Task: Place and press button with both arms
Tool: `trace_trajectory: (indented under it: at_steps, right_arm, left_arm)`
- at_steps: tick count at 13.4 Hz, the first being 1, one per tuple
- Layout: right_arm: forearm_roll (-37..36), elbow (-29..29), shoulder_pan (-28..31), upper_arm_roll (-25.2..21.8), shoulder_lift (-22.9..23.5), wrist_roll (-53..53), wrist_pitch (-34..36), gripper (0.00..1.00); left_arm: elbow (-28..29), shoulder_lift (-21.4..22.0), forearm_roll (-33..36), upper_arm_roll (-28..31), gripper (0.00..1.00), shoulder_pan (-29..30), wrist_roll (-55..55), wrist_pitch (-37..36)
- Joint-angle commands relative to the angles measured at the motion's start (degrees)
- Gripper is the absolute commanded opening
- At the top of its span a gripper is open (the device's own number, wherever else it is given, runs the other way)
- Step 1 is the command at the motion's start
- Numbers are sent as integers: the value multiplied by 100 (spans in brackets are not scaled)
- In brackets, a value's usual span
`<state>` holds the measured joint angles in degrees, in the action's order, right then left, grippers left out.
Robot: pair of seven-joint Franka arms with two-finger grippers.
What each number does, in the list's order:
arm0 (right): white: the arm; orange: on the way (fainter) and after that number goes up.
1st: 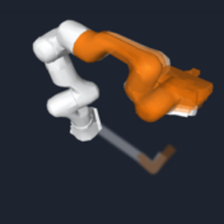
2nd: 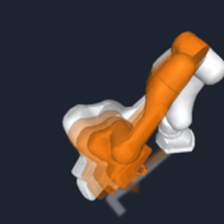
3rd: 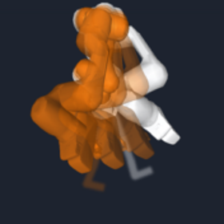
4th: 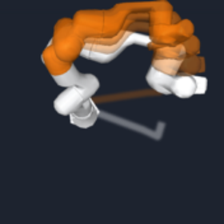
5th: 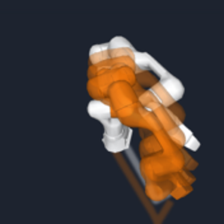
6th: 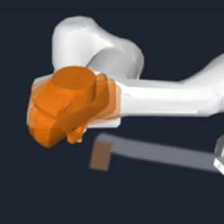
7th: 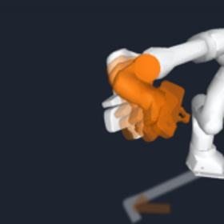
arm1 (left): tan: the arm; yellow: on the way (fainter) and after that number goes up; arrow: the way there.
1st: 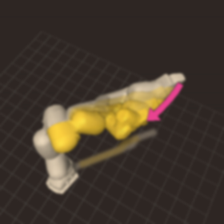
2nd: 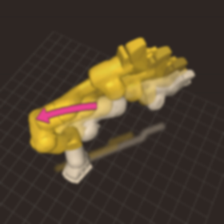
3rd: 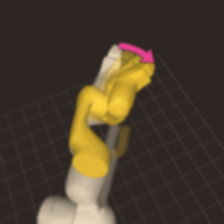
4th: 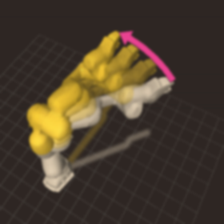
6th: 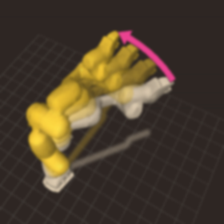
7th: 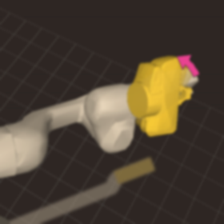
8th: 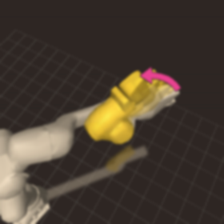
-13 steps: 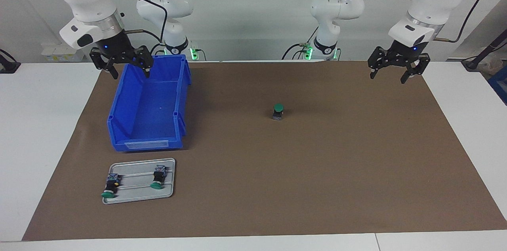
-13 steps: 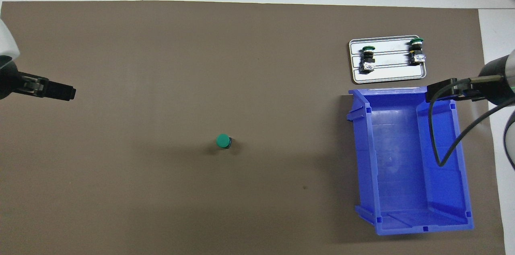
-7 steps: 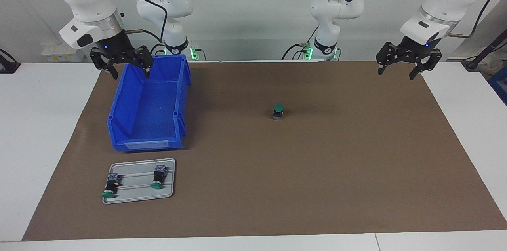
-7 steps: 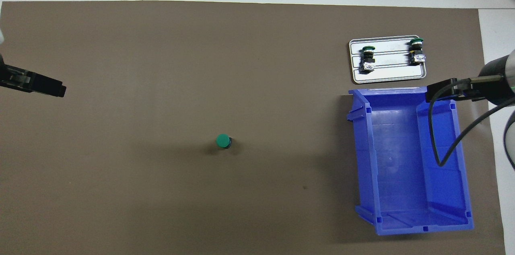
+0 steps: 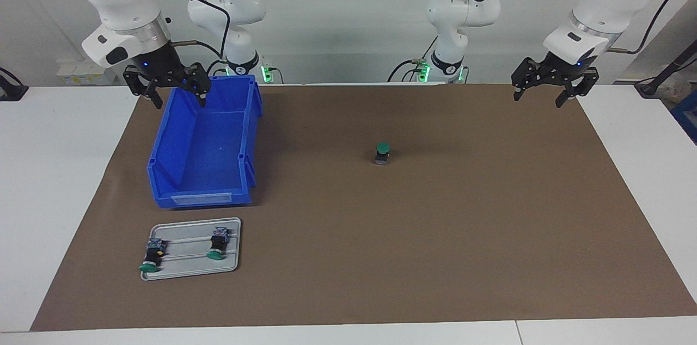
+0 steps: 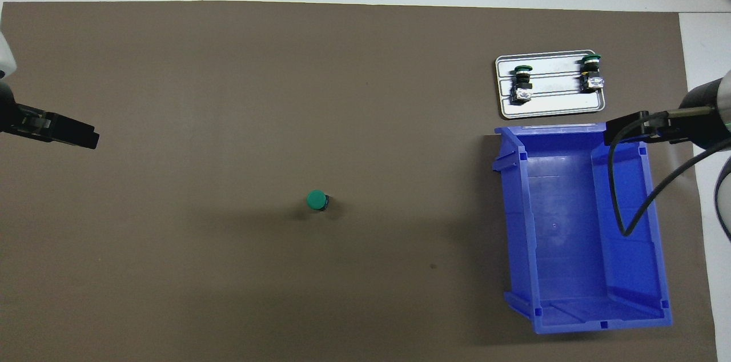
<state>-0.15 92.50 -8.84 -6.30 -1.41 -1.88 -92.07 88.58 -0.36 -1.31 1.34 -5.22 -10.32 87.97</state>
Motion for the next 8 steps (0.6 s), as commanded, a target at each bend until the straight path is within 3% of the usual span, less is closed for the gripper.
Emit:
trace_trajectory:
  at_steps: [1, 8]
  right_arm:
    - [112, 137, 40, 6, -131, 144, 22, 99]
    - [112, 137, 31, 6, -131, 144, 22, 99]
  left_arm:
    - [151, 159, -19, -11, 100, -5, 329, -35]
    - [186, 168, -10, -2, 100, 29, 329, -8]
